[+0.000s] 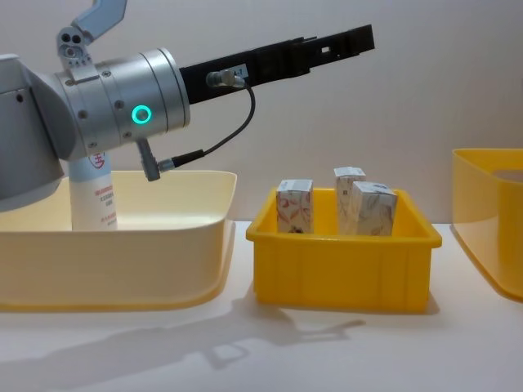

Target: Bimanual collaborative sorting of washing and personal care products

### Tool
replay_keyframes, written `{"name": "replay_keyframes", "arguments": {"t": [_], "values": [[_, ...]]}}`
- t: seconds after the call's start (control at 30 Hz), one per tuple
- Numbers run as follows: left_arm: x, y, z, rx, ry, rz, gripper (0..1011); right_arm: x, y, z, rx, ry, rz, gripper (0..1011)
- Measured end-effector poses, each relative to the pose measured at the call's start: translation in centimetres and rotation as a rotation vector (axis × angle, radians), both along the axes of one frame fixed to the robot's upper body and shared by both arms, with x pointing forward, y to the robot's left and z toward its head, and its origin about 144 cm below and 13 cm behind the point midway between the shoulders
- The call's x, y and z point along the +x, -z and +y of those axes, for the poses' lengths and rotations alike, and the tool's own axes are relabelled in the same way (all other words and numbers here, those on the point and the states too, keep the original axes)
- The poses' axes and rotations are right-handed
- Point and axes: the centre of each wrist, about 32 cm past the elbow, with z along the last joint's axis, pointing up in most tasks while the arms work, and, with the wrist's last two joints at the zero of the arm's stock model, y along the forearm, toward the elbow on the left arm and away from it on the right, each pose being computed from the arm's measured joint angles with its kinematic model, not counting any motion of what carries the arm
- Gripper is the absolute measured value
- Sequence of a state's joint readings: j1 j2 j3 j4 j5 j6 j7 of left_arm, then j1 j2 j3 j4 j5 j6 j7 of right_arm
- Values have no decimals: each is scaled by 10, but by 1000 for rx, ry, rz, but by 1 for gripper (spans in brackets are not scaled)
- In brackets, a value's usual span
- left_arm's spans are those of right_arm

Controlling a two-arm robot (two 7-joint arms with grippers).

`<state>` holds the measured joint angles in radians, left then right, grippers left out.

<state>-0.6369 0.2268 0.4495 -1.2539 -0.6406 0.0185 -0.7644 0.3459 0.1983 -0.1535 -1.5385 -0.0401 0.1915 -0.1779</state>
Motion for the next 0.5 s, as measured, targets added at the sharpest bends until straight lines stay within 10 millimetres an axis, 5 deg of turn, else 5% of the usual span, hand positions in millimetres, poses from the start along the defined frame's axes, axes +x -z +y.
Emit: {"name": "replay_keyframes", "arguments": {"t": [0.5], "values": [[0, 0, 0, 0, 0, 0, 1001, 5, 7, 0, -11, 79, 102, 527]]}}
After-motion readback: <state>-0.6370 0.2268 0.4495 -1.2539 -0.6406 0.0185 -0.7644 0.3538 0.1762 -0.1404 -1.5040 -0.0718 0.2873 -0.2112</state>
